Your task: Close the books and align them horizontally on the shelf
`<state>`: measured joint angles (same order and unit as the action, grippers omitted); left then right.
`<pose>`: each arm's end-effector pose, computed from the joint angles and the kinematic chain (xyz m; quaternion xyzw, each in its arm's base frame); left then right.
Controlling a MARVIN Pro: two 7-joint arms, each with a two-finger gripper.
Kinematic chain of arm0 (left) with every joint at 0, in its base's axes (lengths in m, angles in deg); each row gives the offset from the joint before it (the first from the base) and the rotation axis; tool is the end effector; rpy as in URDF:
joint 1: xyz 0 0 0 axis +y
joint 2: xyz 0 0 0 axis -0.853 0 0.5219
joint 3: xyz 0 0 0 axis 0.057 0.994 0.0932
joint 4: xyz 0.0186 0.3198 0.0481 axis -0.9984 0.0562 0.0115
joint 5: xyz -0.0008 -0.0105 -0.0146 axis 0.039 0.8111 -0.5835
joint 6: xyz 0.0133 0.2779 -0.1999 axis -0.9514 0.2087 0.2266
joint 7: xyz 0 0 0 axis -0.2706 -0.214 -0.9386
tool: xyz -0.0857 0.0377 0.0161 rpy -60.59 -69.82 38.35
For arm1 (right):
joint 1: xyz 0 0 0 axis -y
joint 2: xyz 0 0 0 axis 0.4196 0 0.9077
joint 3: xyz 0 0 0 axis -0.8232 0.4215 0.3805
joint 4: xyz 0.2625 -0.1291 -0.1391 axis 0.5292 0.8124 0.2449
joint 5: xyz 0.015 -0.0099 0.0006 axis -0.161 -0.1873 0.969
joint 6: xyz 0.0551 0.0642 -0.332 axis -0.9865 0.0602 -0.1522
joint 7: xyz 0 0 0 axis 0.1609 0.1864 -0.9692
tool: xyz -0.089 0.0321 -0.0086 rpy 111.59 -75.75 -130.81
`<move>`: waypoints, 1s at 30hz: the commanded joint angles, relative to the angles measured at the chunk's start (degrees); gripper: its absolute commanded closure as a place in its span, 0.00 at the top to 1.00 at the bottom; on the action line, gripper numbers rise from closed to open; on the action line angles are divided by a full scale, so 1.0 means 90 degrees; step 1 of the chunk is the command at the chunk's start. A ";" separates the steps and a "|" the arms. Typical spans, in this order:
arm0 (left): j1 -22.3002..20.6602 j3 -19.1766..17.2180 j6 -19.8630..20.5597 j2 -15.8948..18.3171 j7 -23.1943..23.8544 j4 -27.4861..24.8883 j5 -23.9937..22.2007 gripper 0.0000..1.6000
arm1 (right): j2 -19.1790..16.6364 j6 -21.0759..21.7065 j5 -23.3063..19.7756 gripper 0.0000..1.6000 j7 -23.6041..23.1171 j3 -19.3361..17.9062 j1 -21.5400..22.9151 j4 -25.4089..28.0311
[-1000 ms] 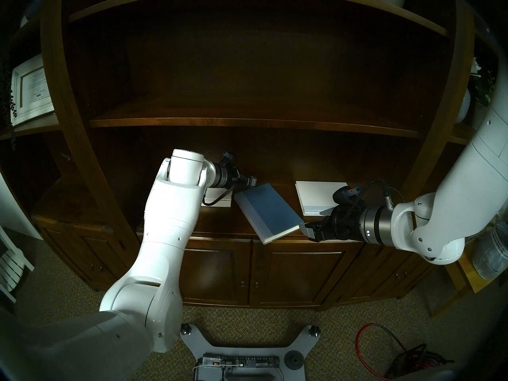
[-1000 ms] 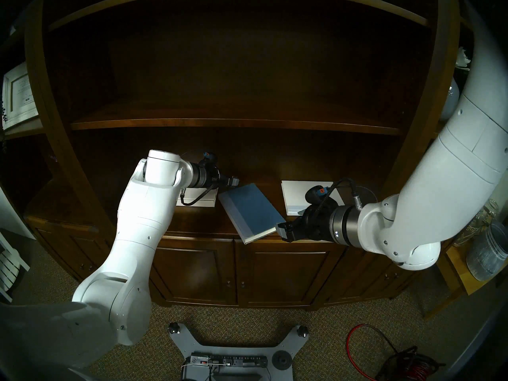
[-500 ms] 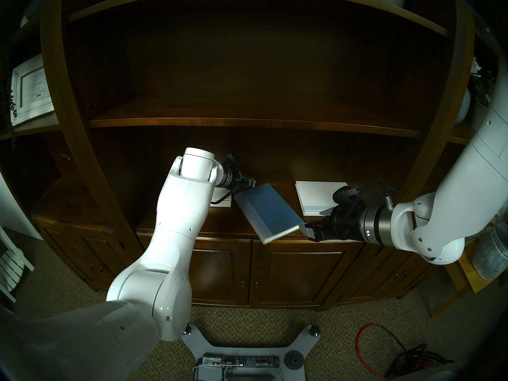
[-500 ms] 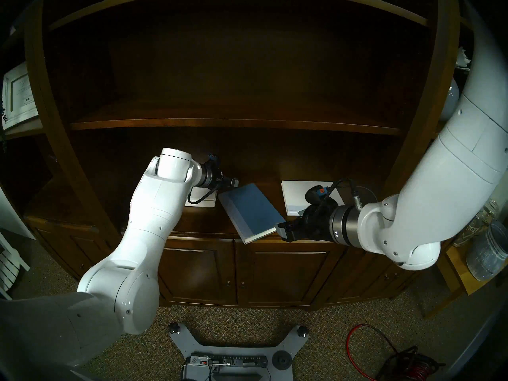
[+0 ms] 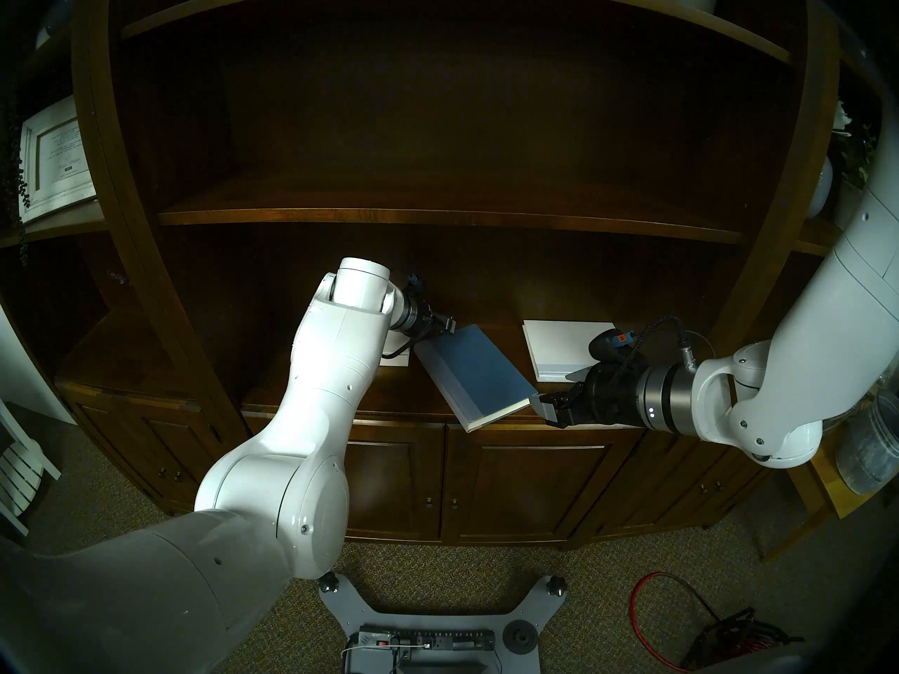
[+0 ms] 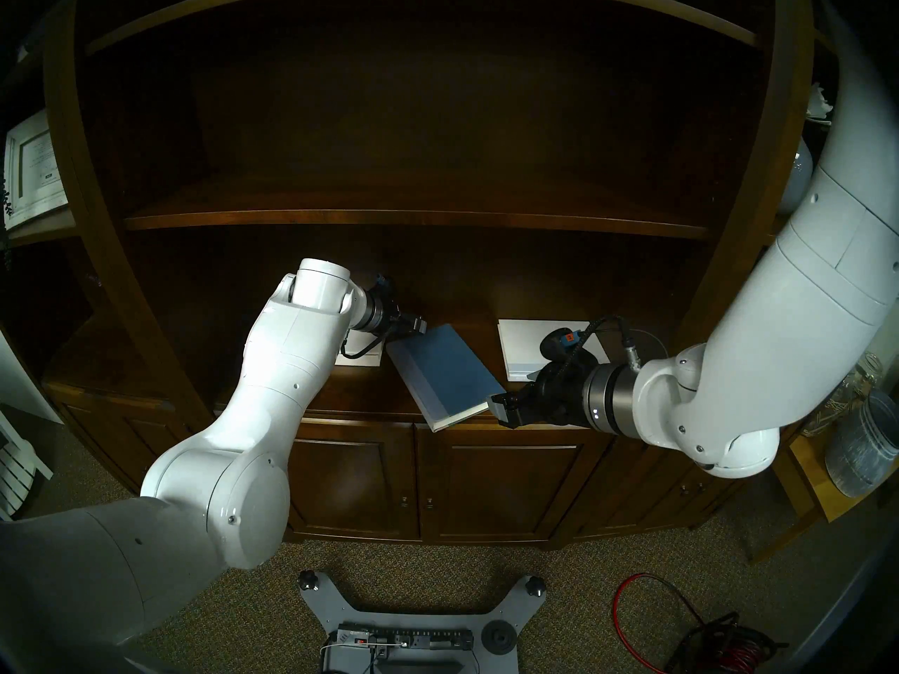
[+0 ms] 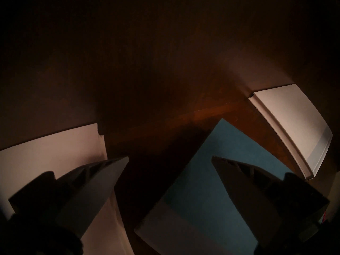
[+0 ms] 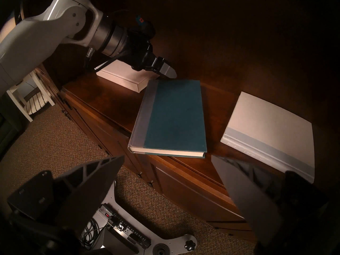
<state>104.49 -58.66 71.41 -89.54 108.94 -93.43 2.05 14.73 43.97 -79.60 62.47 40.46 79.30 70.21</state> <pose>0.6363 -0.0936 -0.2631 0.9047 -0.1667 0.3644 0.1444 0.3234 -0.0406 -0.1473 -0.8664 -0.2434 -0.4157 0.1315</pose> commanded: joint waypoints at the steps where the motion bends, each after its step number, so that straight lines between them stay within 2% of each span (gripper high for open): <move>1: -0.0692 -0.0021 -0.0184 -0.0039 -0.0004 0.0298 -0.0039 1.00 | -0.0002 -0.0058 0.0015 1.00 -0.0017 -0.0005 0.0125 -0.0024; 5: -0.0899 -0.0057 -0.0272 0.0028 -0.0099 0.0637 -0.0008 1.00 | -0.0003 -0.0057 0.0015 1.00 -0.0016 -0.0006 0.0123 -0.0025; 6: -0.0821 -0.0075 -0.0297 0.0042 -0.0149 0.0538 0.0003 1.00 | -0.0003 -0.0056 0.0015 1.00 -0.0016 -0.0006 0.0123 -0.0025; 10: -0.1070 -0.0107 -0.0377 0.0139 -0.0234 0.0896 0.0023 1.00 | -0.0004 -0.0057 0.0017 1.00 -0.0015 -0.0006 0.0124 -0.0024; 17: -0.1245 -0.0169 -0.0531 0.0340 -0.0263 0.1186 0.0008 1.00 | -0.0005 -0.0057 0.0018 1.00 -0.0015 -0.0005 0.0124 -0.0024; 30: -0.1311 -0.0114 -0.0774 0.0628 -0.0084 0.1550 0.0065 1.00 | -0.0010 -0.0065 0.0029 1.00 -0.0019 0.0001 0.0137 -0.0018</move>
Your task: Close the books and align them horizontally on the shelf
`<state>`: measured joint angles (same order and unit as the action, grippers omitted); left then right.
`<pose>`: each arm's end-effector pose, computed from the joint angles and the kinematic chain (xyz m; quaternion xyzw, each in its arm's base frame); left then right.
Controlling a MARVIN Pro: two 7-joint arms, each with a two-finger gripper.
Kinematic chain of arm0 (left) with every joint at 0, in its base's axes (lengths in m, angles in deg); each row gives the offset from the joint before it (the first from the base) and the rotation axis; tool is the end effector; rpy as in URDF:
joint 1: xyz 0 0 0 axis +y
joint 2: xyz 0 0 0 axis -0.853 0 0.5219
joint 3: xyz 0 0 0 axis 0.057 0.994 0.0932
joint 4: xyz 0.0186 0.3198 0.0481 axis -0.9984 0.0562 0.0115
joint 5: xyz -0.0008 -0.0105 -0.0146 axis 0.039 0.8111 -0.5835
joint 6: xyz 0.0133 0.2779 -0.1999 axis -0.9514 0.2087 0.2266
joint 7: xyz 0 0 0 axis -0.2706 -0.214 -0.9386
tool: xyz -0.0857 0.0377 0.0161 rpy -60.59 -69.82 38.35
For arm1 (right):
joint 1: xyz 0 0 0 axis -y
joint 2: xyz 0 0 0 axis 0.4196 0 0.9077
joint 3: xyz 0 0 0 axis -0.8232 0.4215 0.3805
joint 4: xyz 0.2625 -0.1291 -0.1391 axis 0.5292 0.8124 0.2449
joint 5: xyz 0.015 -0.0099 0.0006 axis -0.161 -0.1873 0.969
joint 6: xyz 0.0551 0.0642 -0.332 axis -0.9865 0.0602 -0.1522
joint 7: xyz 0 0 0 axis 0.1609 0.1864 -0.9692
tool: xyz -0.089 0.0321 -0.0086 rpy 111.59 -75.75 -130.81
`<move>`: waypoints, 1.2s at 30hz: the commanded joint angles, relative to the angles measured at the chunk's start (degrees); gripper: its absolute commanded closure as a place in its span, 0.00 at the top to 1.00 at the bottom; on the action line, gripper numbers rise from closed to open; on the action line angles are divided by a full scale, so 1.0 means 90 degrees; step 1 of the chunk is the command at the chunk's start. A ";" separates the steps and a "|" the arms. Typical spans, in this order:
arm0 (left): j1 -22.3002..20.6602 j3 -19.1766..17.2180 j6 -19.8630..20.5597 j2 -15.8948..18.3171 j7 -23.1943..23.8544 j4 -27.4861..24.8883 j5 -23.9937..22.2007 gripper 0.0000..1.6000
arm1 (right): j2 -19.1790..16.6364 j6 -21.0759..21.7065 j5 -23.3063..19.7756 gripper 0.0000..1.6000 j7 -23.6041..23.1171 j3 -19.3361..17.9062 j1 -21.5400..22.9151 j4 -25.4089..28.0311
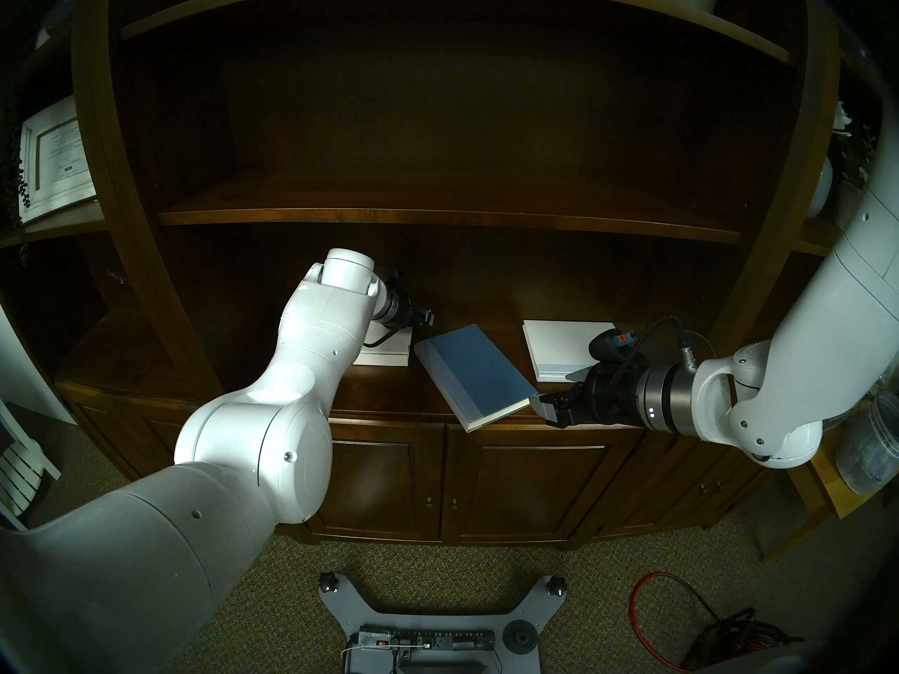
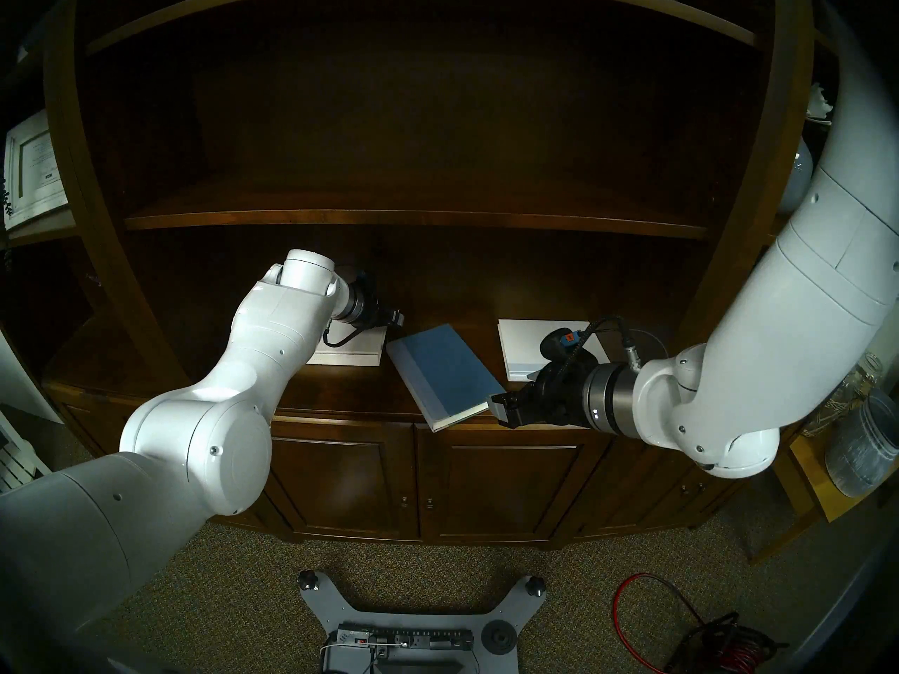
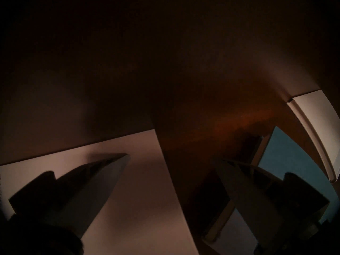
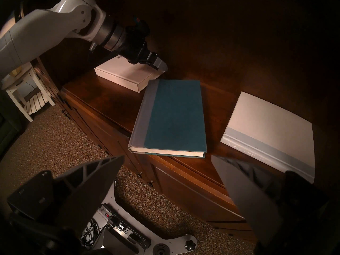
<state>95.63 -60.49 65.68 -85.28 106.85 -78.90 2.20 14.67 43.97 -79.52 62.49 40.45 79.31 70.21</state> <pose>0.6719 -0.0394 -0.2617 0.9130 -0.1488 0.3652 0.1045 0.3234 -0.0406 -0.1472 -0.8662 -0.2436 -0.4159 0.1319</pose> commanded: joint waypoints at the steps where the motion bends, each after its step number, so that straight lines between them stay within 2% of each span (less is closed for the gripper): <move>1: -0.0310 0.0100 -0.0143 0.0162 0.0169 -0.0072 0.0055 1.00 | -0.0004 -0.0065 0.0021 1.00 -0.0022 0.0002 0.0137 -0.0018; 5: -0.0184 0.0278 -0.0112 0.0177 0.0165 -0.0122 0.0204 1.00 | -0.0006 -0.0068 0.0026 1.00 -0.0024 0.0005 0.0142 -0.0016; 8: 0.0045 0.0402 -0.0009 0.0151 0.0272 -0.0444 0.0274 1.00 | -0.0008 -0.0069 0.0028 1.00 -0.0025 0.0006 0.0143 -0.0016; 13: 0.0174 0.0446 0.0050 0.0099 0.0170 -0.0663 0.0341 1.00 | -0.0010 -0.0068 0.0031 1.00 -0.0024 0.0006 0.0144 -0.0016; 18: 0.0171 0.0549 0.0156 0.0045 -0.0113 -0.0666 0.0528 1.00 | -0.0012 -0.0067 0.0034 1.00 -0.0022 0.0005 0.0144 -0.0016; 25: 0.0218 0.0590 0.0008 0.0001 -0.0600 -0.0427 0.0663 1.00 | -0.0014 -0.0068 0.0038 1.00 -0.0021 0.0007 0.0146 -0.0015; 36: 0.0115 0.0490 -0.0216 0.0307 -0.0466 -0.0162 0.0601 1.00 | -0.0016 -0.0063 0.0039 1.00 -0.0018 0.0004 0.0143 -0.0018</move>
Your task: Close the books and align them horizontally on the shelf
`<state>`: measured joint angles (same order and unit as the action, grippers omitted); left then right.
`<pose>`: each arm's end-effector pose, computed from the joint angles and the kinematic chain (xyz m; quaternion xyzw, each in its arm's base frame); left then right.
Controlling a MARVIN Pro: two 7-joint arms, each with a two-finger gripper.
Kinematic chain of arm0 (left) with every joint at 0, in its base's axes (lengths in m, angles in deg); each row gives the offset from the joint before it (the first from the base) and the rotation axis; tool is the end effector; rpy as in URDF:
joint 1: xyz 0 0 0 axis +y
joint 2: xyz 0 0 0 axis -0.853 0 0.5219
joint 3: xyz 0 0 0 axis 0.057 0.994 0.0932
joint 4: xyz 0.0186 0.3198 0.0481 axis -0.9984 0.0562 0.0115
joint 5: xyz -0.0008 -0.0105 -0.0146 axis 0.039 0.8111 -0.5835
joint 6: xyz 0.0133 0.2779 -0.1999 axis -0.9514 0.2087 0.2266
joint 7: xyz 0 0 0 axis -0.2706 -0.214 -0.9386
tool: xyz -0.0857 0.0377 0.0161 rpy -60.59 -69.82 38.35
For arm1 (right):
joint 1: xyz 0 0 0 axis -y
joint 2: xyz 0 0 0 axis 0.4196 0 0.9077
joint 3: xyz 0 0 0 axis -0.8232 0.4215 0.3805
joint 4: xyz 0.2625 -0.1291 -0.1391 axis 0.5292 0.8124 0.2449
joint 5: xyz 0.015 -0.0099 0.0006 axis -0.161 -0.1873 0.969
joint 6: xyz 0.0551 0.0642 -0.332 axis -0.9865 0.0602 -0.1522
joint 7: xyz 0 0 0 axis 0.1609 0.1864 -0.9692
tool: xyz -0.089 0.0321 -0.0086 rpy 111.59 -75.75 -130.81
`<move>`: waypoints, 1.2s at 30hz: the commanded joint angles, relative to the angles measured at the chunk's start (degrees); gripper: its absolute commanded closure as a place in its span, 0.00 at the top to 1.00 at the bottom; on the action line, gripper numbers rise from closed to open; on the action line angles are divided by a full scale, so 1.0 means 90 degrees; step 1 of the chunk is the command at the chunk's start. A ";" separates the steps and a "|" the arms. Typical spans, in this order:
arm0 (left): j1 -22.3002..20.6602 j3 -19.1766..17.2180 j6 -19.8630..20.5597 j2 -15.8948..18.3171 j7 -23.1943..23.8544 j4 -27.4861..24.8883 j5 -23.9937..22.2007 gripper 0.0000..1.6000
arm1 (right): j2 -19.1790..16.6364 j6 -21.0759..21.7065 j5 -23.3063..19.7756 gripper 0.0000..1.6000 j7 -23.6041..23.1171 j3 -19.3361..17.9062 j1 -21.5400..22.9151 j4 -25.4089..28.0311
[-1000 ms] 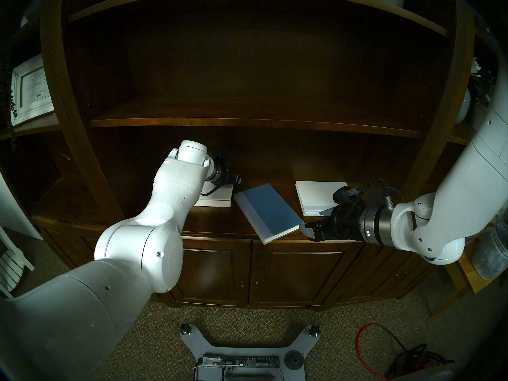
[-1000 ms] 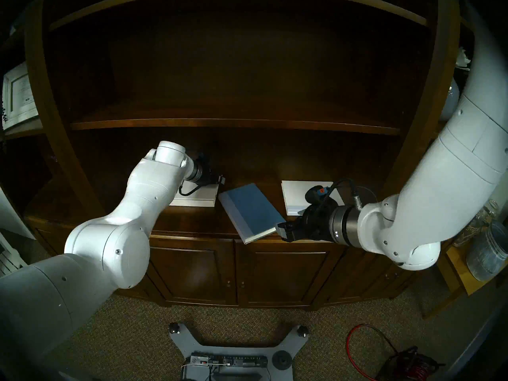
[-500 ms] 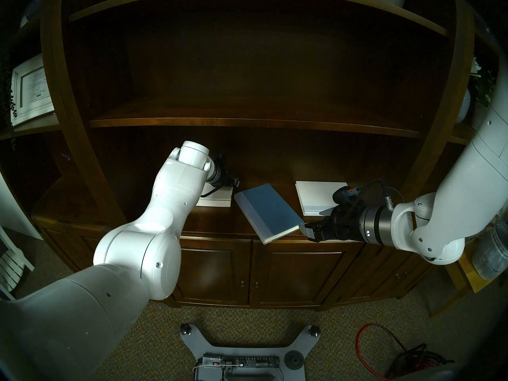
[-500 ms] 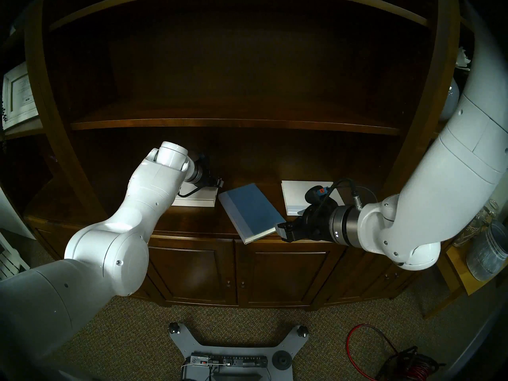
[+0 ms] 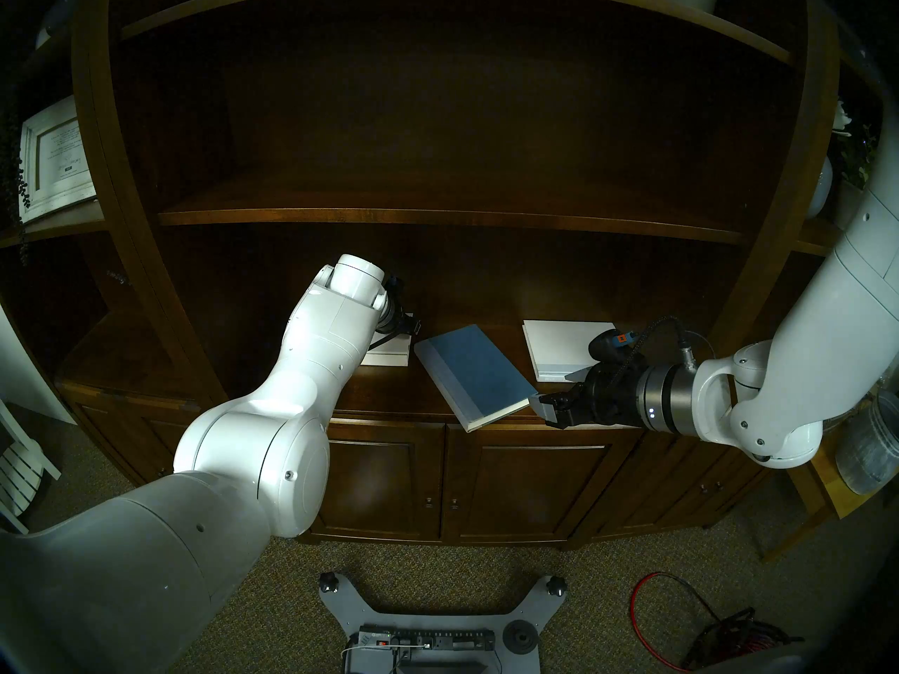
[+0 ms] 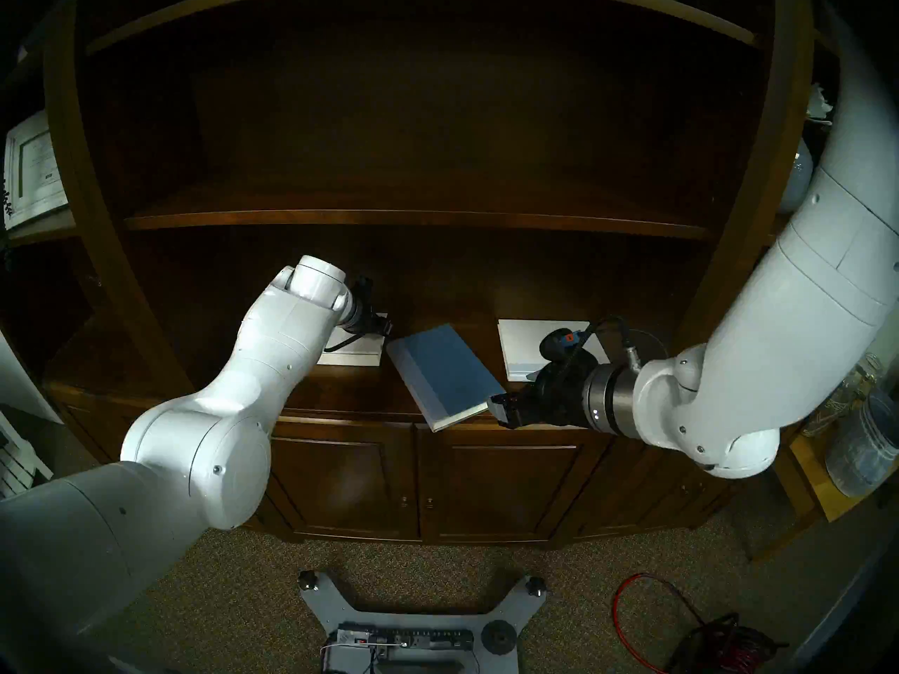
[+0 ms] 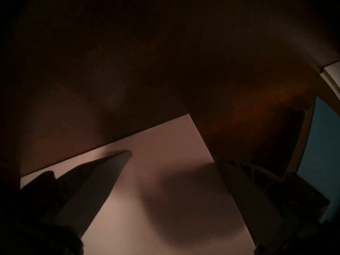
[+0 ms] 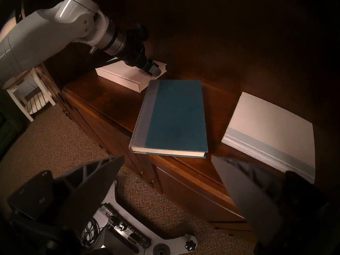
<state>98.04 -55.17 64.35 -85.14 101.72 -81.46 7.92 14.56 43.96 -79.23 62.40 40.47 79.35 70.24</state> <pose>0.6673 -0.0425 -0.2733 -0.9086 0.1930 -0.3704 0.0060 0.3229 -0.0404 -0.1472 -0.8656 -0.2453 -0.4156 0.1337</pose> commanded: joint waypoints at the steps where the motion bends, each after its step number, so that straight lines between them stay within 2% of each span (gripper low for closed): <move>1: -0.0186 -0.0118 -0.0096 0.0334 0.0134 0.0160 -0.0038 1.00 | -0.0005 -0.0062 0.0007 1.00 -0.0008 0.0001 0.0137 -0.0021; 18: -0.0628 -0.0376 -0.0429 0.0691 0.0607 0.0720 -0.0068 1.00 | -0.0007 -0.0061 0.0009 1.00 -0.0006 0.0000 0.0137 -0.0021; 20: -0.0544 -0.0503 -0.0440 0.0694 0.0910 0.0465 -0.0225 1.00 | -0.0007 -0.0060 0.0009 1.00 -0.0006 0.0000 0.0137 -0.0022; 24: -0.0240 -0.0508 -0.0533 0.0687 0.1561 -0.0144 -0.0467 1.00 | -0.0007 -0.0056 0.0008 1.00 -0.0004 -0.0003 0.0131 -0.0025; 26: -0.0223 -0.0515 -0.0606 0.0662 0.1641 -0.0168 -0.0609 1.00 | -0.0007 -0.0053 0.0007 1.00 -0.0003 -0.0004 0.0127 -0.0028; 27: -0.0129 -0.0533 -0.0585 0.0675 0.1869 -0.0361 -0.0629 1.00 | -0.0007 -0.0052 0.0006 1.00 -0.0003 -0.0005 0.0125 -0.0029; 36: 0.0168 -0.0497 -0.0565 0.0750 0.2825 -0.1027 -0.0812 1.00 | -0.0005 -0.0037 0.0003 1.00 0.0003 -0.0013 0.0093 -0.0041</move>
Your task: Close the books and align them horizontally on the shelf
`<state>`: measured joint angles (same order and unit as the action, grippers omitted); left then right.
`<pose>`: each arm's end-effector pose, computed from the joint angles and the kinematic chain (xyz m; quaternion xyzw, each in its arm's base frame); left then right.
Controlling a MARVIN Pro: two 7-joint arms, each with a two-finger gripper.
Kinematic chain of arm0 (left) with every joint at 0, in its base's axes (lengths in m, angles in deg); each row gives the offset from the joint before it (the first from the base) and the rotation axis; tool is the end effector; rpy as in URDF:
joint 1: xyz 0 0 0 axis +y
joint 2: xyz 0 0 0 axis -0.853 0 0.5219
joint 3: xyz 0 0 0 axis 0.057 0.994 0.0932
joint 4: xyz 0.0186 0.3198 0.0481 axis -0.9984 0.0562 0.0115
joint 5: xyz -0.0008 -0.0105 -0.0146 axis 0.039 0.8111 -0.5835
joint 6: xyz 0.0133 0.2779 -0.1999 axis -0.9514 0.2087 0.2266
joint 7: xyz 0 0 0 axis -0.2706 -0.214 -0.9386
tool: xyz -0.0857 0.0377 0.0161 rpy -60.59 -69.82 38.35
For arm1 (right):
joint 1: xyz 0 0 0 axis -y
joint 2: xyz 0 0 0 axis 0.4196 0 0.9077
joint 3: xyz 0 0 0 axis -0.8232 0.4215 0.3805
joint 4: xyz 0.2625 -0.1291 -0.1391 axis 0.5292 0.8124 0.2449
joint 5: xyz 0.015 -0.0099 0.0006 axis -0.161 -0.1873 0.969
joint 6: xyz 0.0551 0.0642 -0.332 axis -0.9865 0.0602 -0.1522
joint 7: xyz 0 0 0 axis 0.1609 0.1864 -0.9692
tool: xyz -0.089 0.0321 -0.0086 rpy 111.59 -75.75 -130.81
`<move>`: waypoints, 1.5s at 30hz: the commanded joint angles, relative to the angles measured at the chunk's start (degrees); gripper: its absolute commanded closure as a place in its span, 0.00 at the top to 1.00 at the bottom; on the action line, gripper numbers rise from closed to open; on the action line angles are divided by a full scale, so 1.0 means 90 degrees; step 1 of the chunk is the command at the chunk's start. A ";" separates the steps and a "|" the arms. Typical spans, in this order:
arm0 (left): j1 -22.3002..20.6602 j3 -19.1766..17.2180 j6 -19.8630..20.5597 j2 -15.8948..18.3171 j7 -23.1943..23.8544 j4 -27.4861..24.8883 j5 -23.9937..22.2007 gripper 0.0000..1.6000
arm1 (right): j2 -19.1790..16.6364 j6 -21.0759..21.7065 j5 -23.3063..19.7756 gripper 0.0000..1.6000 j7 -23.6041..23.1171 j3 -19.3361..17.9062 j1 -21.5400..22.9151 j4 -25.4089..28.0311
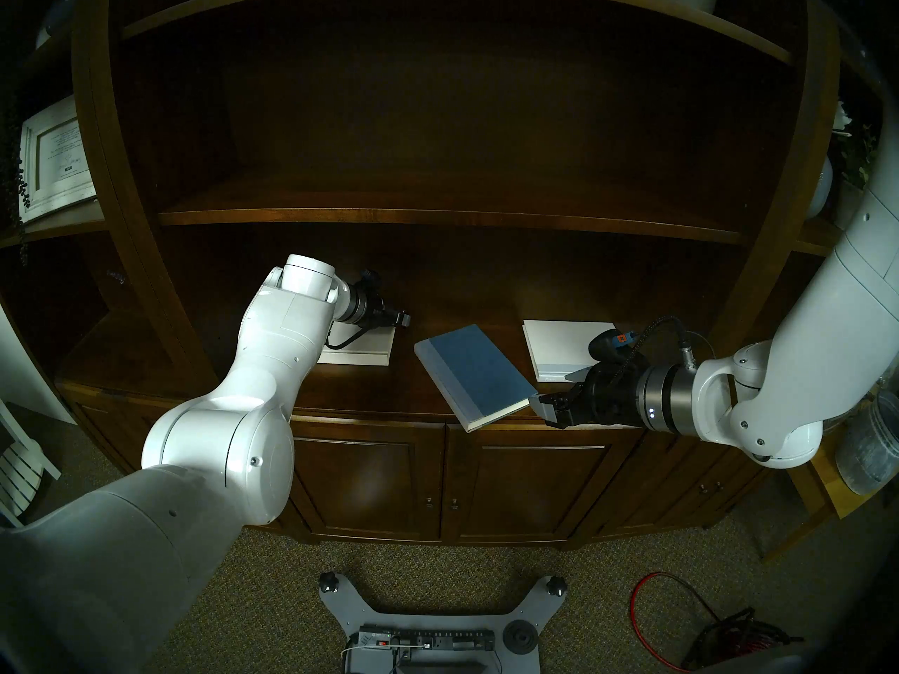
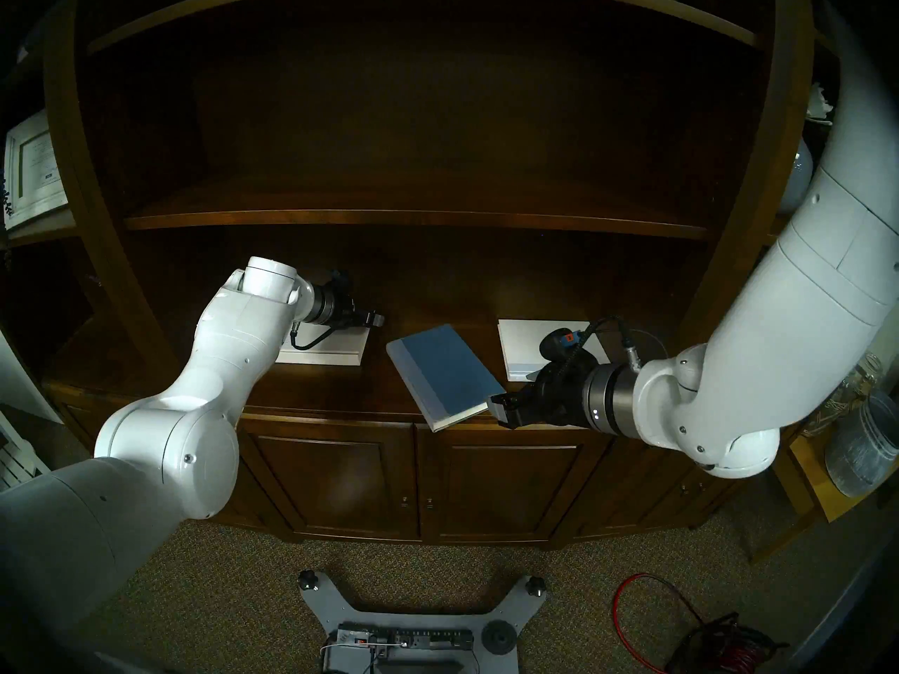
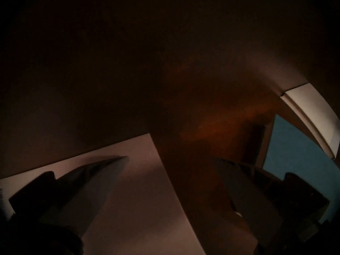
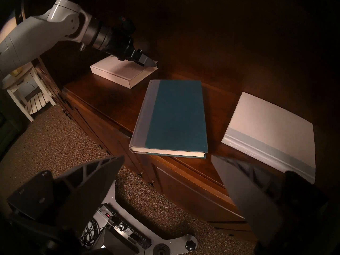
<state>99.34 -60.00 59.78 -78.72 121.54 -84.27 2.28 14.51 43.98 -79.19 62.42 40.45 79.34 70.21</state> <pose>0.6579 0.0134 -0.2599 0.8822 -0.1995 0.3957 0.1594 0.3231 -0.0404 -0.1472 -0.8655 -0.2453 -0.4157 0.1338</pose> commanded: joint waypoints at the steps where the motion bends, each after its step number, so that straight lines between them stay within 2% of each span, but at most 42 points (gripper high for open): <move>1: 0.0035 0.0049 -0.0071 0.0026 0.0695 -0.0686 -0.0200 1.00 | 0.0001 -0.0037 -0.0002 1.00 0.0001 -0.0011 0.0089 -0.0038; 6: 0.0353 0.0125 -0.0071 0.0058 0.1133 -0.1207 -0.0245 1.00 | 0.0002 -0.0028 -0.0002 1.00 0.0003 -0.0013 0.0070 -0.0040; 12: 0.0609 0.0213 -0.0123 0.0137 0.1448 -0.1483 -0.0278 1.00 | 0.0002 -0.0022 -0.0002 1.00 0.0004 -0.0013 0.0053 -0.0039; 20: 0.1024 0.0229 -0.0284 0.0411 0.1881 -0.2246 -0.0353 1.00 | 0.0002 -0.0020 -0.0003 1.00 0.0005 -0.0014 0.0041 -0.0041; 32: 0.1393 -0.0443 -0.0489 0.1162 0.2314 -0.3204 -0.0558 1.00 | 0.0002 -0.0021 -0.0003 1.00 0.0006 -0.0016 0.0031 -0.0046; 33: 0.1386 -0.0497 -0.0503 0.1206 0.2350 -0.3128 -0.0575 1.00 | 0.0002 -0.0021 -0.0003 1.00 0.0006 -0.0016 0.0031 -0.0046; 35: 0.1541 -0.0616 -0.0516 0.1292 0.2471 -0.3435 -0.0629 1.00 | 0.0002 -0.0021 -0.0003 1.00 0.0006 -0.0017 0.0029 -0.0047; 36: 0.1566 -0.0647 -0.0529 0.1308 0.2536 -0.3353 -0.0657 1.00 | 0.0002 -0.0021 -0.0003 1.00 0.0006 -0.0017 0.0028 -0.0047; 45: 0.2377 -0.0924 -0.0534 0.1444 0.3211 -0.4165 -0.0906 1.00 | 0.0002 -0.0022 -0.0003 1.00 0.0006 -0.0018 0.0023 -0.0049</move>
<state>116.89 -66.50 55.38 -67.25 146.18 -115.66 -3.34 14.50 44.05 -79.19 62.44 40.38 78.87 70.15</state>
